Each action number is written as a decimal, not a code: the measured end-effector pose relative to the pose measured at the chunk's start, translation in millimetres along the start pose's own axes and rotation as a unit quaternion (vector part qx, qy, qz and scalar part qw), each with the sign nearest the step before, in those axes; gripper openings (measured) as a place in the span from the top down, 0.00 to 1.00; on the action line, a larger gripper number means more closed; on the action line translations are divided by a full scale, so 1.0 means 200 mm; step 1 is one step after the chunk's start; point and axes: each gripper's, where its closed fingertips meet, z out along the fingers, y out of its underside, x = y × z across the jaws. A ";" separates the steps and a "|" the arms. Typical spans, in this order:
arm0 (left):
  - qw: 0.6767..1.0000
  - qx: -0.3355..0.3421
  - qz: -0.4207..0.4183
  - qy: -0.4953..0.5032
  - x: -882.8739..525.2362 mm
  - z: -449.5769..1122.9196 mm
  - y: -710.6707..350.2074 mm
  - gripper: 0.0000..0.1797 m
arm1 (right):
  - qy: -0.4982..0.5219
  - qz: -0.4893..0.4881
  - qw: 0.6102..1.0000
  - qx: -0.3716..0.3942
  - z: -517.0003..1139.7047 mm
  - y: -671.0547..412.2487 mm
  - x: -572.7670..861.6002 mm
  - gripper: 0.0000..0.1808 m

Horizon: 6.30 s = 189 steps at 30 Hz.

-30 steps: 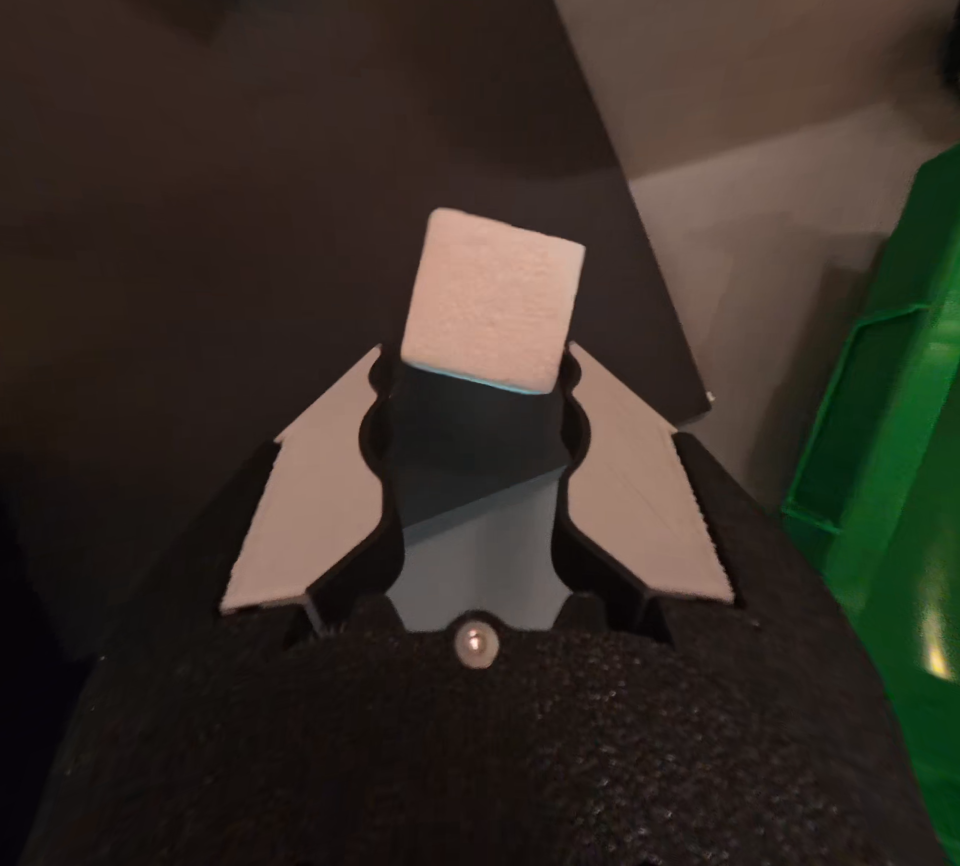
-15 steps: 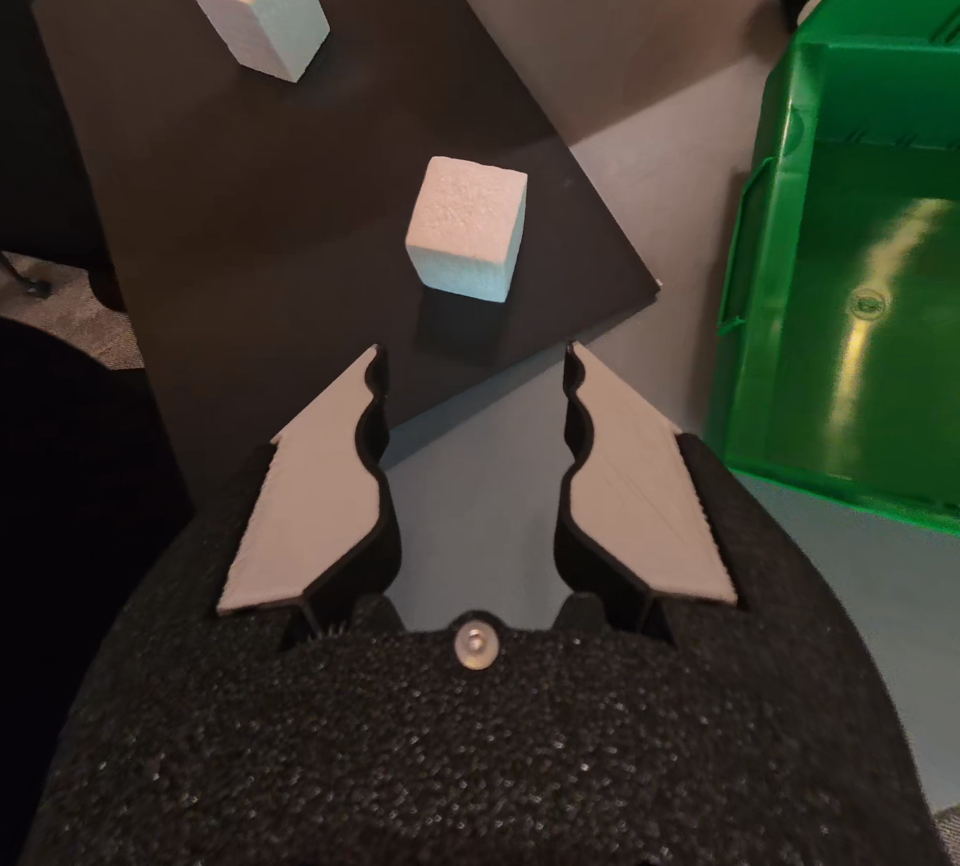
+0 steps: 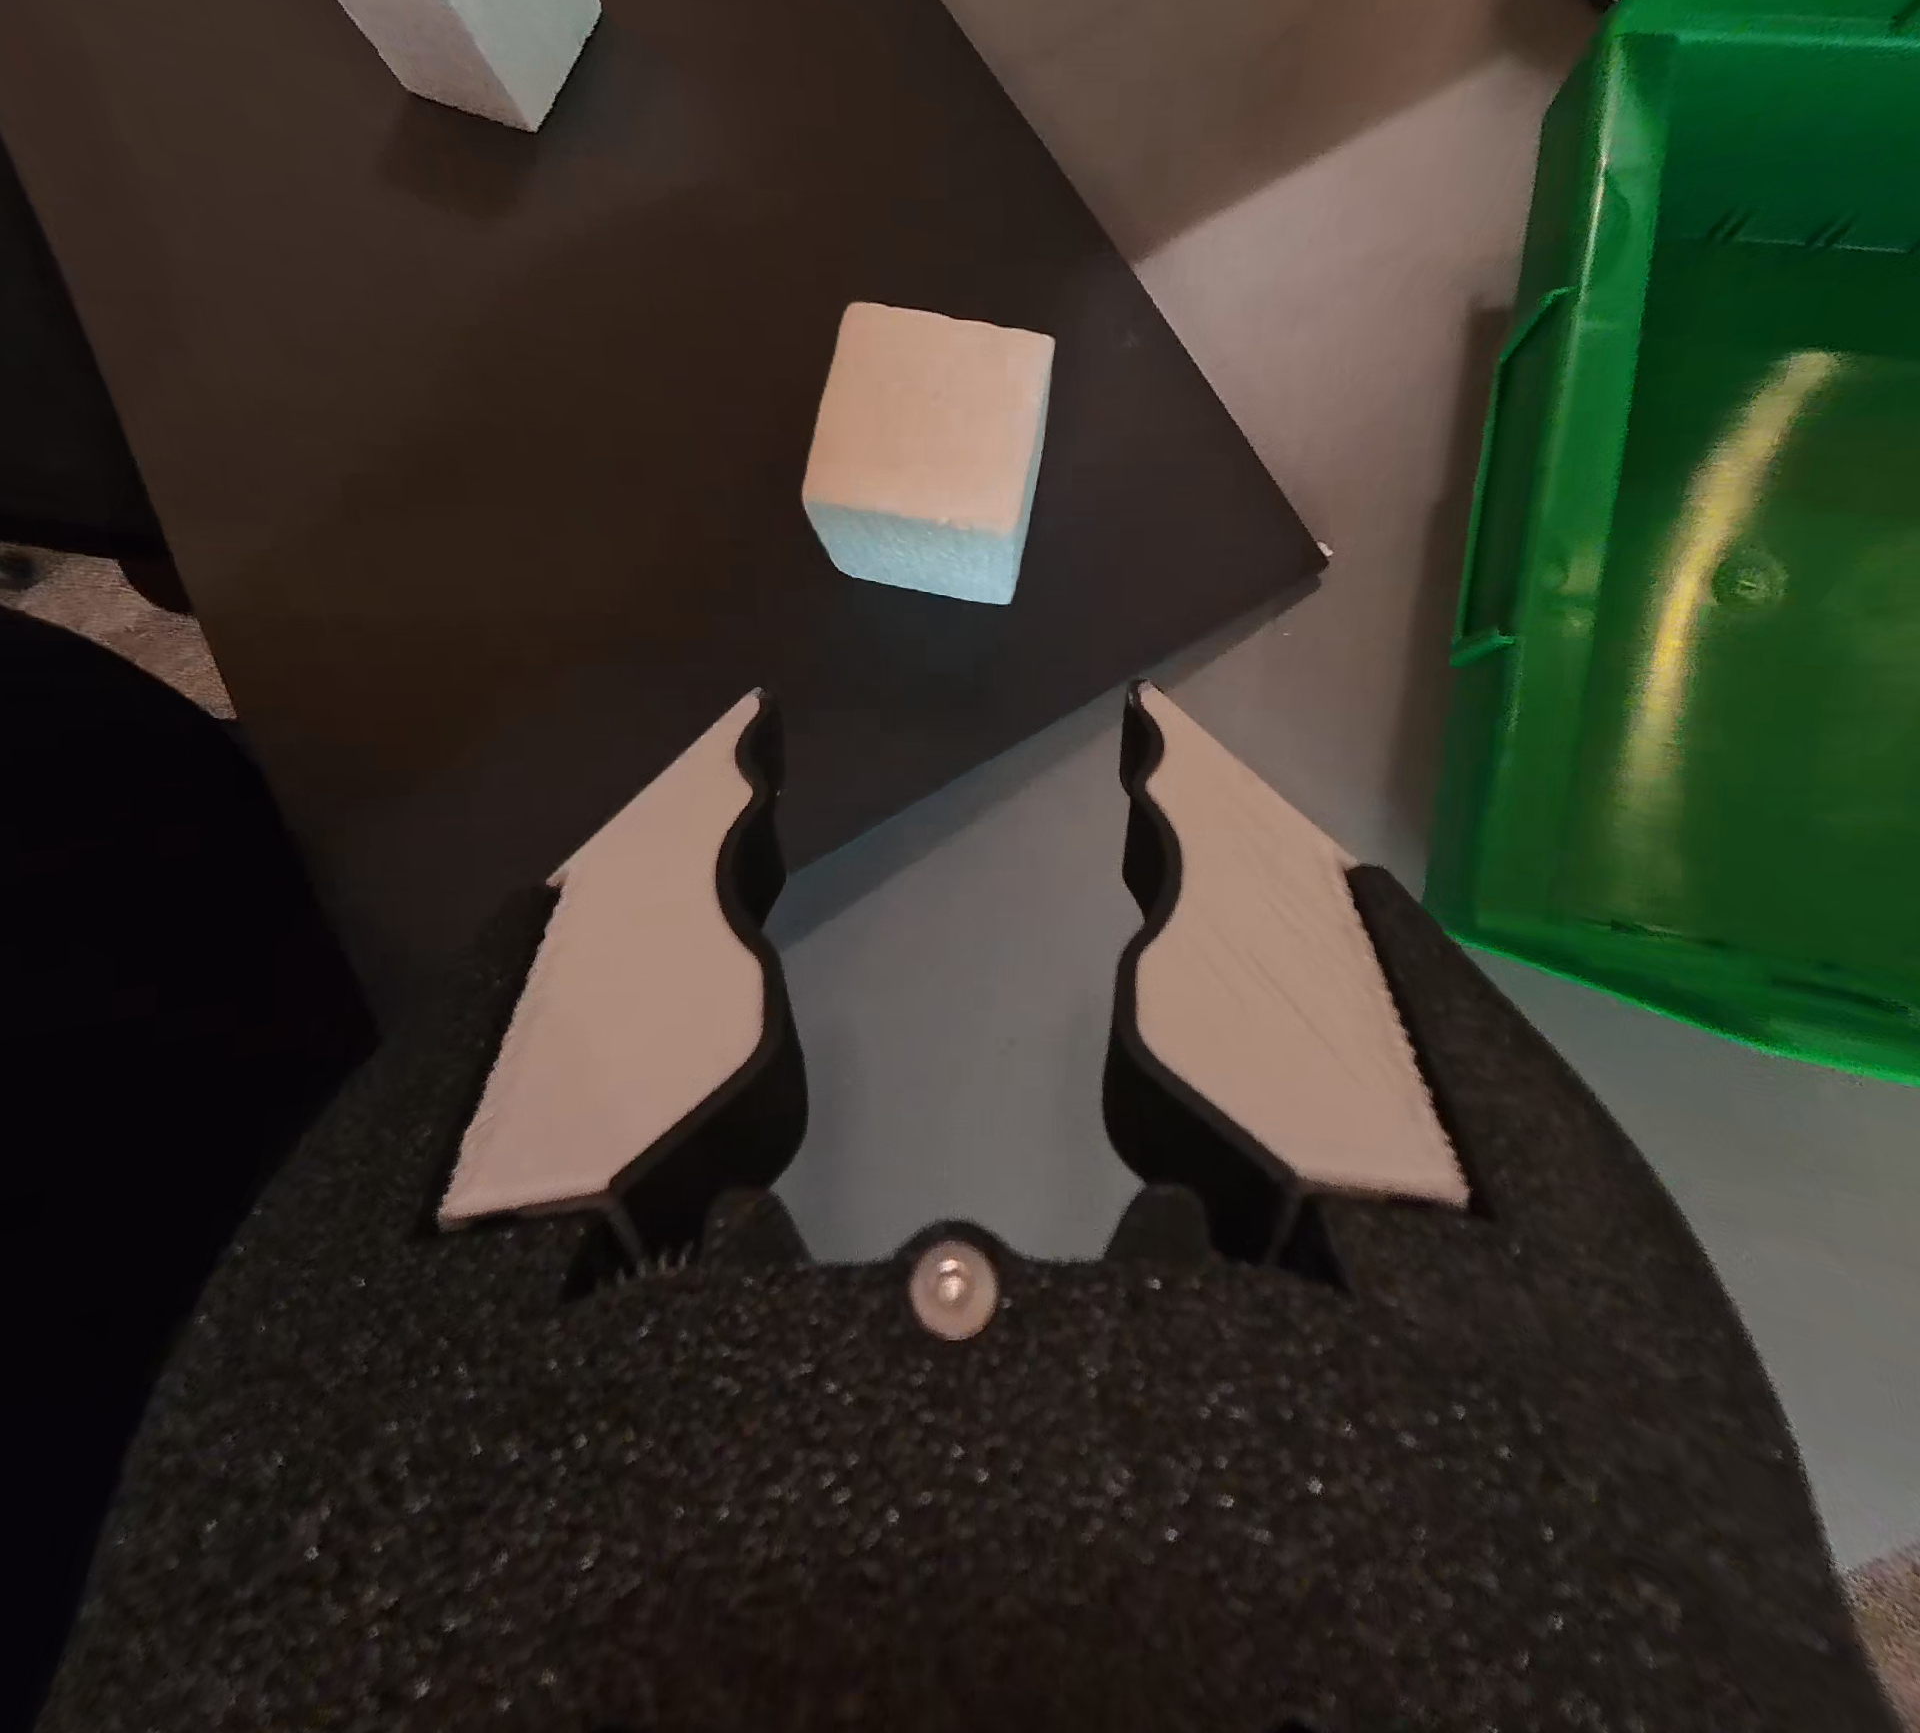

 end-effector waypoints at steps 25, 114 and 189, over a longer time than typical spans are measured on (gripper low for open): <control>0.963 -0.093 0.254 0.018 -0.49 -0.10 0.33 0.69 | 0.044 0.084 0.995 -0.018 -0.12 0.14 -0.08 0.65; 0.974 0.197 -0.086 -0.067 0.09 -0.41 1.80 0.70 | -0.035 -0.379 0.920 -0.097 0.53 -2.26 -0.14 0.69; 0.963 0.247 -0.097 0.042 0.15 -0.44 1.75 0.69 | -0.058 -0.173 0.981 -0.062 0.26 -1.65 -0.54 0.64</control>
